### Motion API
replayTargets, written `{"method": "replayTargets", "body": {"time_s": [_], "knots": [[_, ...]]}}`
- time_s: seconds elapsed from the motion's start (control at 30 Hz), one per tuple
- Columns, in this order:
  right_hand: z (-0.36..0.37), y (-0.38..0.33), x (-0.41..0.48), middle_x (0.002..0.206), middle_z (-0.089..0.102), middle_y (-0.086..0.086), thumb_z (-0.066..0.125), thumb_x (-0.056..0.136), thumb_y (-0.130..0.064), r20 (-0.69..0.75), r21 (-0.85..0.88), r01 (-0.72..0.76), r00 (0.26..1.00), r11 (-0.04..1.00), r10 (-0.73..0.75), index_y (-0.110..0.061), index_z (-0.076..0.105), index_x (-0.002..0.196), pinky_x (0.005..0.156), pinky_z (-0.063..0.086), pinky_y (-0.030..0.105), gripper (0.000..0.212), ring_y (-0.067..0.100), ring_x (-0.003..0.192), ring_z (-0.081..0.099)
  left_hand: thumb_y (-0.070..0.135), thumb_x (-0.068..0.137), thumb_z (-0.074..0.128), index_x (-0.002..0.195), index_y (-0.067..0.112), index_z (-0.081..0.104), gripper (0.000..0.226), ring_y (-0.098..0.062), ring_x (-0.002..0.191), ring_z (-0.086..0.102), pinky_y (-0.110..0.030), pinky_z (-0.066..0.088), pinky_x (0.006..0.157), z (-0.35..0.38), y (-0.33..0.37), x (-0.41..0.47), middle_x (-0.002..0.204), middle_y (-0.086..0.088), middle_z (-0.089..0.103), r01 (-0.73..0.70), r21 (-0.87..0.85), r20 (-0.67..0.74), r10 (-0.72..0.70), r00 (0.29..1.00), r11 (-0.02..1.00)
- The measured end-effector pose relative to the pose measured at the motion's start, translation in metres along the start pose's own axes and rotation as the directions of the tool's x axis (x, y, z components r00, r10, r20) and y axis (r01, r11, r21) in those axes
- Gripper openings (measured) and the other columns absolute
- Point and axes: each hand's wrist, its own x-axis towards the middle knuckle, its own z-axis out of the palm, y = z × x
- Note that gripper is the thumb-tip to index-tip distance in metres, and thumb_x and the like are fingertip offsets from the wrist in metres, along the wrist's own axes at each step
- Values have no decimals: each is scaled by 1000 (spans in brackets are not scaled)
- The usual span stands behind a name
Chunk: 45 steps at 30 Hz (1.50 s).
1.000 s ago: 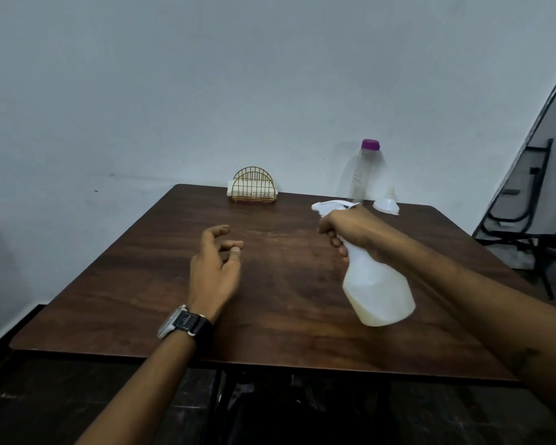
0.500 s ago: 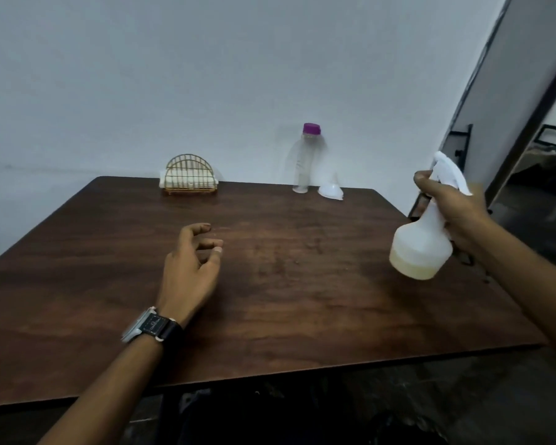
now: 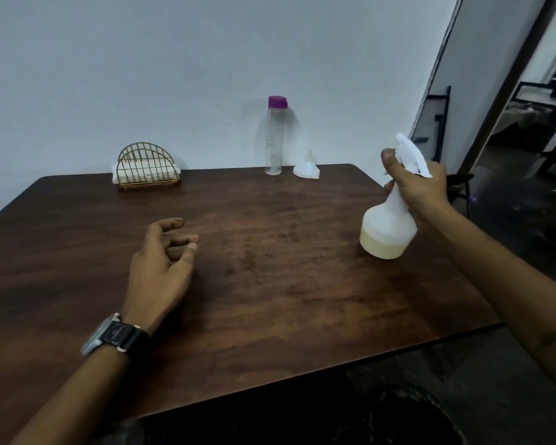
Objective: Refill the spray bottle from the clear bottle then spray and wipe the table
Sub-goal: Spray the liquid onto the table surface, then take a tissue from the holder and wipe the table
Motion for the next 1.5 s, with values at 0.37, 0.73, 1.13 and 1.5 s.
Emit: {"method": "replayTargets", "body": {"time_s": [0.37,0.73,1.13,1.5], "knots": [[-3,30,3,89,71,1,84,85,-37,36,-121,54,998,991,-50,-10,70,103,71,56,27,36,11,78,69,14,93,65,124,25,54,35,6,88,67,-27,51,89,1,-4,5,103,14,74,17,-17,-19,-18,1000,1000],[-15,34,-24,135,67,16,82,84,-37,70,-504,46,997,862,-13,-12,64,136,98,52,55,60,34,122,62,14,93,65,123,25,54,33,4,86,68,-30,54,90,-12,-18,14,99,14,75,41,-58,-36,-43,998,997],[190,-15,43,114,75,-3,85,79,-40,271,-243,245,946,939,-177,-17,75,118,91,58,36,47,14,104,71,16,94,65,127,25,51,37,9,89,65,-9,47,74,-14,-39,49,99,15,72,42,-17,-84,-43,996,999],[345,14,83,99,68,-4,81,84,-36,355,-286,233,927,929,-123,-19,71,101,83,54,30,26,14,94,65,15,93,67,122,32,53,37,6,90,67,-14,50,79,-14,-51,55,91,20,73,75,-171,-174,-105,979,982]]}}
